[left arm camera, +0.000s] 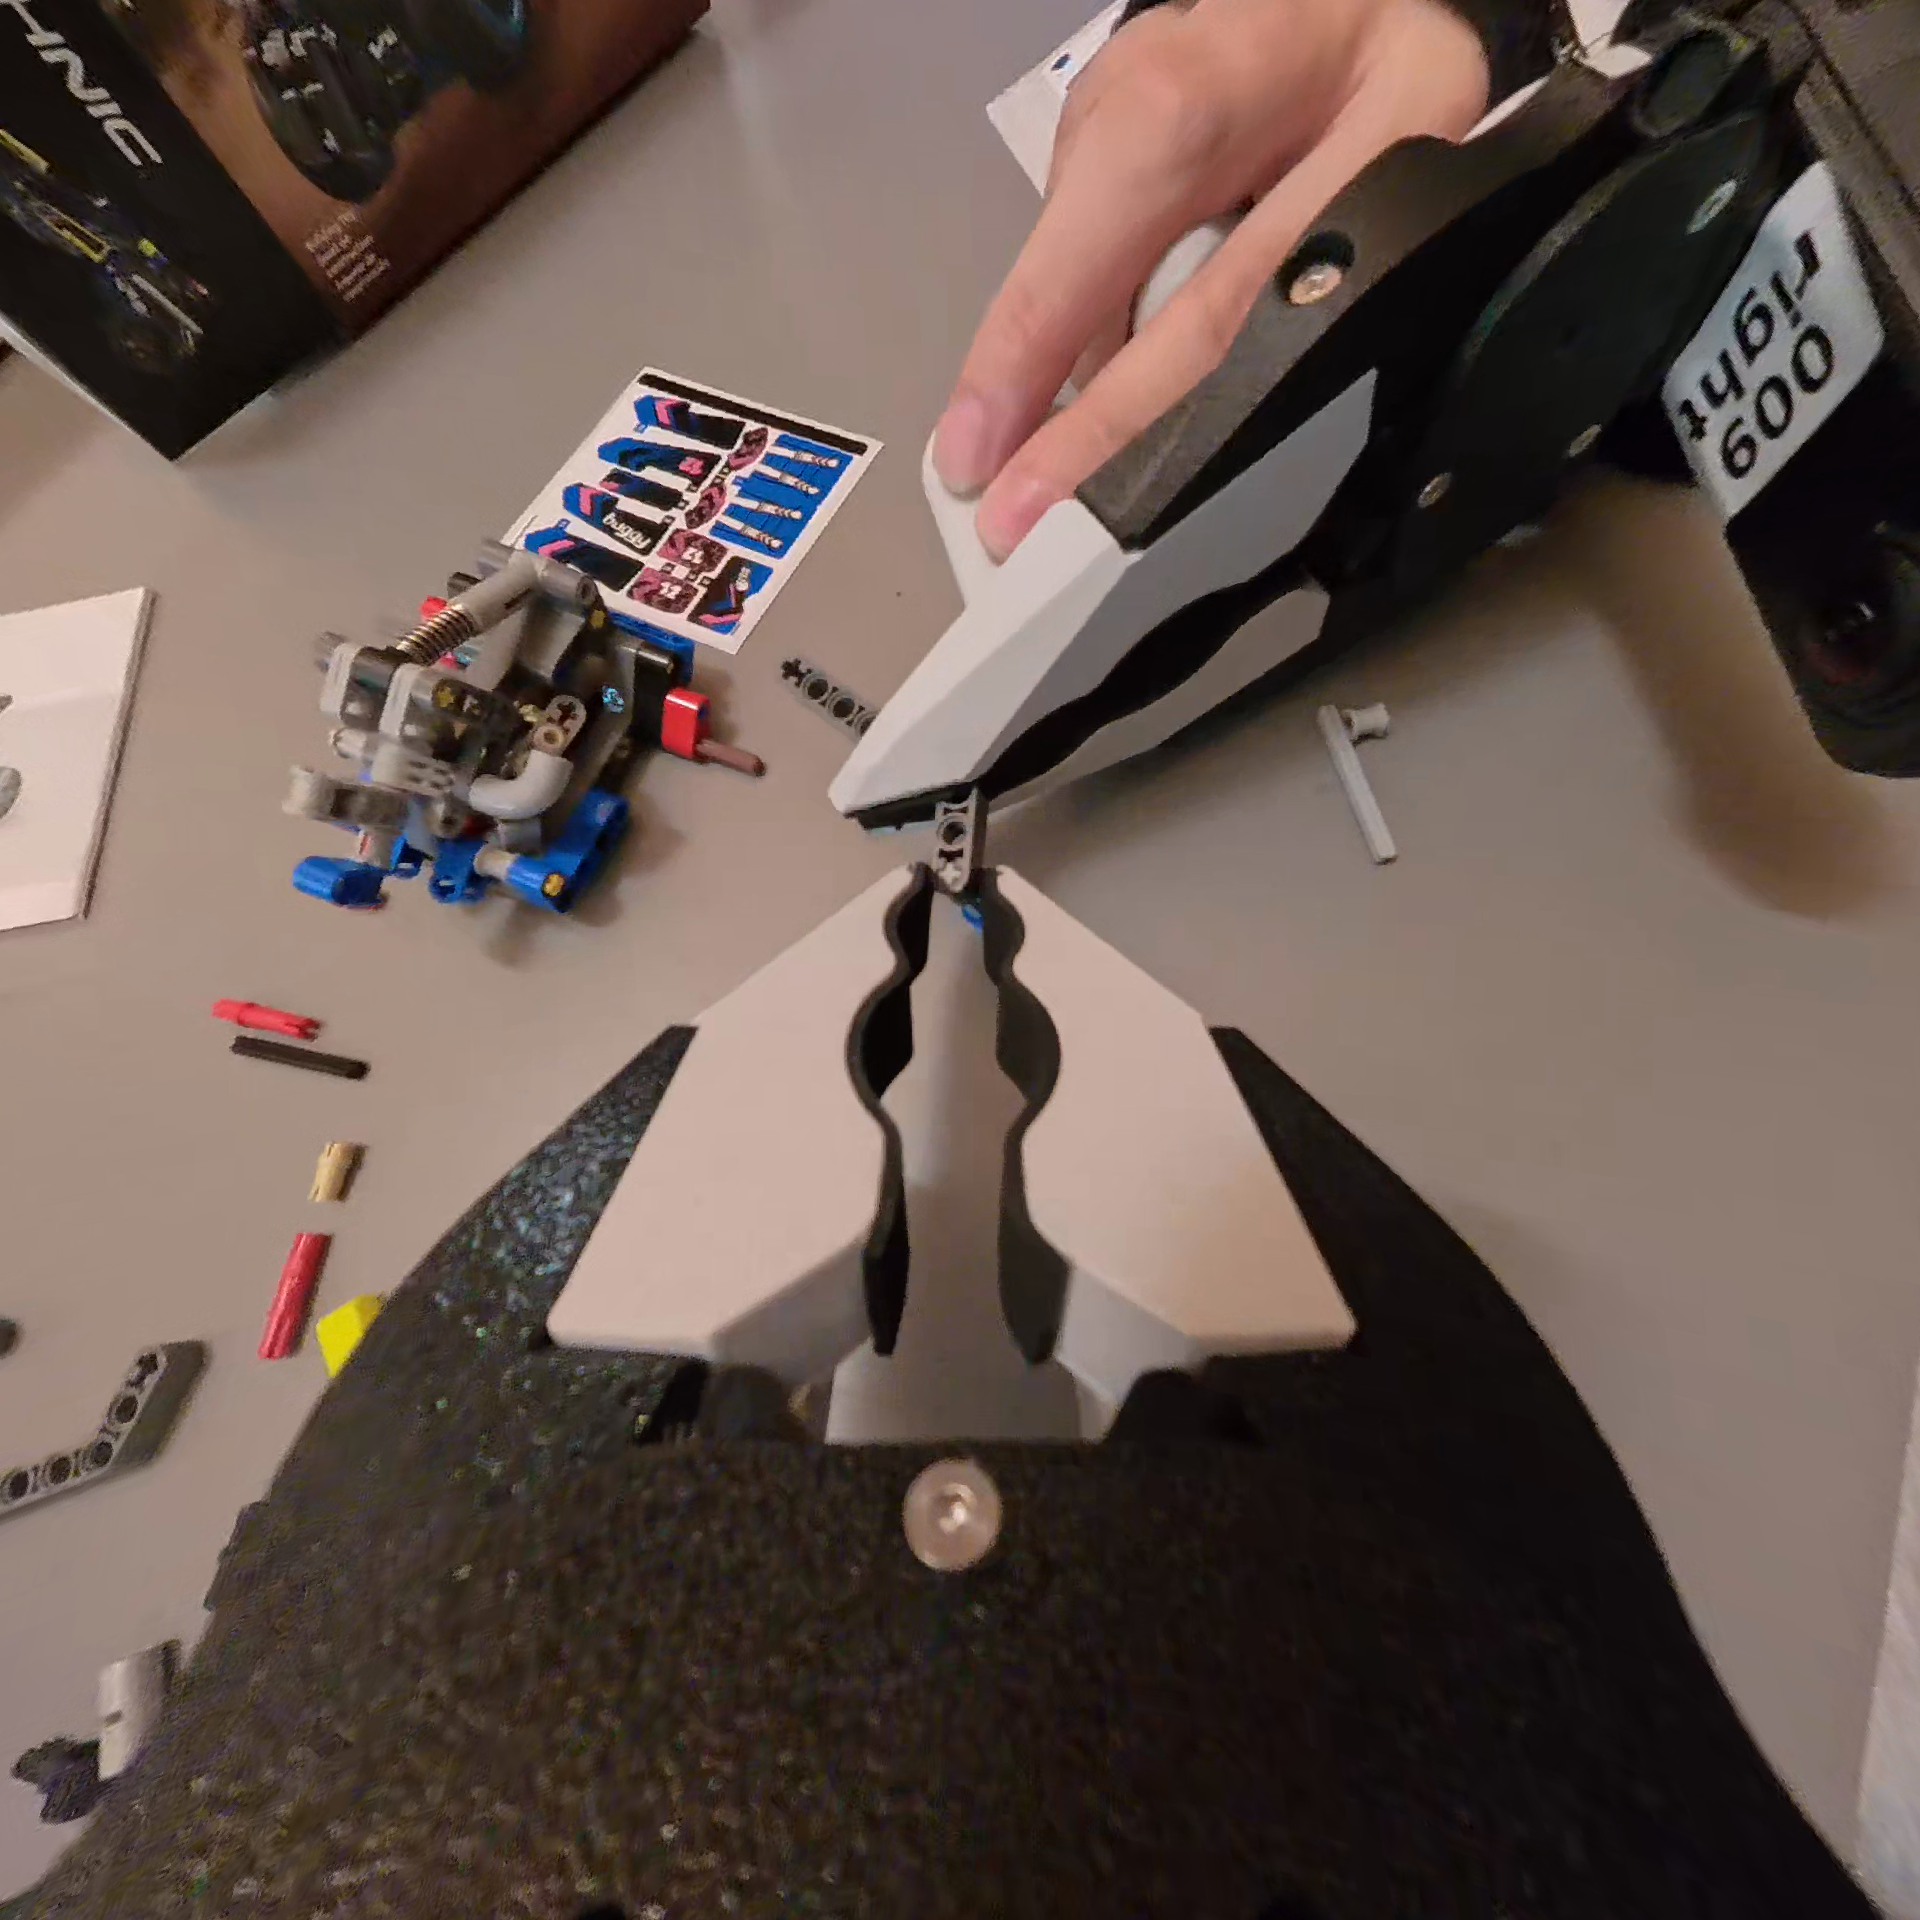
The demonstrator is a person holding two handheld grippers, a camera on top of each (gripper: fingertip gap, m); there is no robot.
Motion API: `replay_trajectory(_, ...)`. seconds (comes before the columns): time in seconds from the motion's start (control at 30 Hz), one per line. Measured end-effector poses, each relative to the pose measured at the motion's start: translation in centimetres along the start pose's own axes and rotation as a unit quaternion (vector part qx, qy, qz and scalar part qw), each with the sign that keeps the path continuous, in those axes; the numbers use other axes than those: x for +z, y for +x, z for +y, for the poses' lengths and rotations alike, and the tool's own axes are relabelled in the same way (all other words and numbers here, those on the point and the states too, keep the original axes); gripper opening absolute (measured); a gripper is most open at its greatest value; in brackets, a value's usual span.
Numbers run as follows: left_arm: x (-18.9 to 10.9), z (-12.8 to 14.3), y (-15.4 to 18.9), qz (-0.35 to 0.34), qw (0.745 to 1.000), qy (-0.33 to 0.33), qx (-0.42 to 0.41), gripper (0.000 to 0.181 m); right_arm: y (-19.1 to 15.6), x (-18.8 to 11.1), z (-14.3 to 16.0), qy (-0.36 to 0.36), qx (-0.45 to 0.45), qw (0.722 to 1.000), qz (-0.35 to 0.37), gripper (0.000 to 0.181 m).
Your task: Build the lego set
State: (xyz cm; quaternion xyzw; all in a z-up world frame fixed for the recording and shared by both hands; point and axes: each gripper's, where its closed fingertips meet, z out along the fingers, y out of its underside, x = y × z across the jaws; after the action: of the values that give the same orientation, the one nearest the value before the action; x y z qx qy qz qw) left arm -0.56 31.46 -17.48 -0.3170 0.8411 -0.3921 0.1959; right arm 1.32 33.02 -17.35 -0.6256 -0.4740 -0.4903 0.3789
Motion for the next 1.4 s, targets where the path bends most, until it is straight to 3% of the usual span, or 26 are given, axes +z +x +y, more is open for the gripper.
replay_trajectory(0.13, -0.2, -0.5, 0.5, 0.036, 0.999, 0.012, -0.023, 0.012, 0.1, -0.1, -0.1, -0.004, -0.023, 1.0, 0.011, 0.006)
replay_trajectory(0.43, -0.1, -0.4, 0.4, 0.058, 0.997, 0.001, -0.053, 0.005, 0.0, -0.2, -0.3, -0.015, -0.046, 0.999, 0.019, 0.006)
replay_trajectory(0.63, 0.4, 0.6, 0.9, 0.062, 0.996, -0.045, -0.034, 0.006, -1.3, -0.3, -0.7, -0.001, -0.043, 0.999, -0.012, 0.006)
replay_trajectory(1.13, -1.1, -0.5, 0.3, 0.064, 0.993, 0.016, -0.101, 0.0, -1.5, -0.1, -0.8, -0.002, -0.041, 0.999, -0.034, 0.008)
replay_trajectory(1.17, -1.0, -0.4, 0.6, 0.069, 0.992, 0.009, -0.102, 0.001, -1.4, -0.1, -0.8, -0.001, -0.041, 0.999, -0.034, 0.007)
replay_trajectory(1.2, -0.9, -0.2, 0.8, 0.074, 0.992, -0.006, -0.101, 0.015, -1.4, -0.1, -0.9, 0.0, -0.038, 0.999, -0.036, 0.007)
replay_trajectory(1.3, -0.6, 0.5, 1.0, 0.064, 0.994, -0.04, -0.085, 0.02, -1.4, -0.1, -0.9, 0.003, -0.028, 0.999, -0.042, 0.006)
replay_trajectory(1.33, -0.5, 0.6, 0.8, 0.057, 0.994, -0.04, -0.086, 0.007, -1.4, -0.1, -0.9, 0.003, -0.026, 0.999, -0.044, 0.007)
replay_trajectory(1.4, -0.4, 0.4, 0.9, 0.059, 0.994, -0.034, -0.087, 0.004, -1.4, -0.2, -0.8, 0.003, -0.024, 0.999, -0.047, 0.007)
